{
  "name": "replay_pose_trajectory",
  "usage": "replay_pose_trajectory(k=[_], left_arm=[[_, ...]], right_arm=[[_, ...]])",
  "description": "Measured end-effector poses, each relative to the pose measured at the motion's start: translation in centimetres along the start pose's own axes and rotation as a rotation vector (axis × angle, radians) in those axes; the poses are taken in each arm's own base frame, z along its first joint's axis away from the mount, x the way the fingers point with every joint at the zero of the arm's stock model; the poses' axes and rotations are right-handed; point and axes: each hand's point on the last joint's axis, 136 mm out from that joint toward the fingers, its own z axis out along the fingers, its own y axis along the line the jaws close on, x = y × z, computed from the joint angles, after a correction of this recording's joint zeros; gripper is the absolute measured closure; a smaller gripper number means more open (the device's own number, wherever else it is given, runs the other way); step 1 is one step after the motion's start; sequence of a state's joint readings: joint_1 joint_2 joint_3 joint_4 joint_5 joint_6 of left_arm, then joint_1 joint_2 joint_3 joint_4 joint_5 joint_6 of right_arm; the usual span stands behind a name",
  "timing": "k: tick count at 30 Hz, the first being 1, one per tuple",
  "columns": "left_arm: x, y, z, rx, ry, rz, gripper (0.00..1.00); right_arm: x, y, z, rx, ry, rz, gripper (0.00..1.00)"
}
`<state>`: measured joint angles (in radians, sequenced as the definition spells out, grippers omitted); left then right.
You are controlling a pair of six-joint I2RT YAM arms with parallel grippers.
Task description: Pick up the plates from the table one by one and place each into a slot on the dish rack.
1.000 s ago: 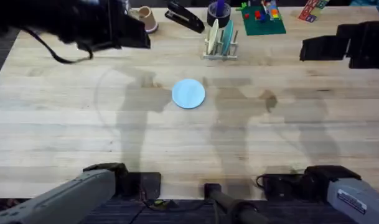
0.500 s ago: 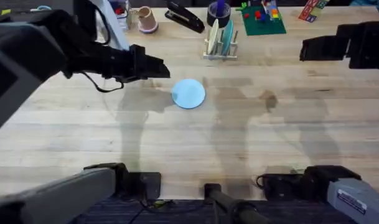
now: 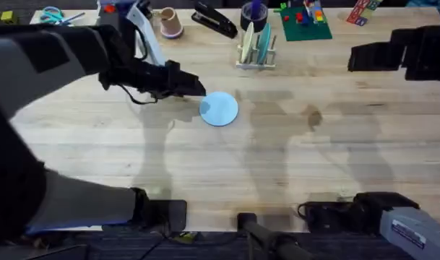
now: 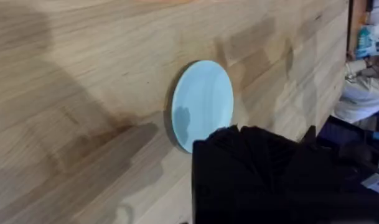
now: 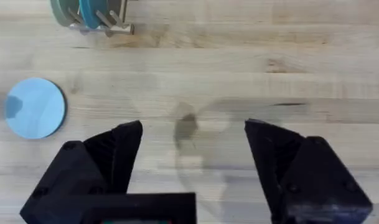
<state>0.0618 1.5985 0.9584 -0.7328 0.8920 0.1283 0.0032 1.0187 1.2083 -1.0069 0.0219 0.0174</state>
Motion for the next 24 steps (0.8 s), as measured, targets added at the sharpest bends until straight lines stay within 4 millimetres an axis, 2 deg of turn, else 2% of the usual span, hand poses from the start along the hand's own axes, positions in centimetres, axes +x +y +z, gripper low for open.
replay_pose_trajectory(k=[9,24], left_arm=[[1.6,1.9,2.2,0.025,0.071,-0.048,0.958],[2.4,3.9,4.3,0.068,0.11,-0.086,0.958]], right_arm=[[0.0,0.0,0.0,0.0,0.0,0.0,0.007],[0.0,0.0,0.0,0.0,0.0,0.0,0.007]])
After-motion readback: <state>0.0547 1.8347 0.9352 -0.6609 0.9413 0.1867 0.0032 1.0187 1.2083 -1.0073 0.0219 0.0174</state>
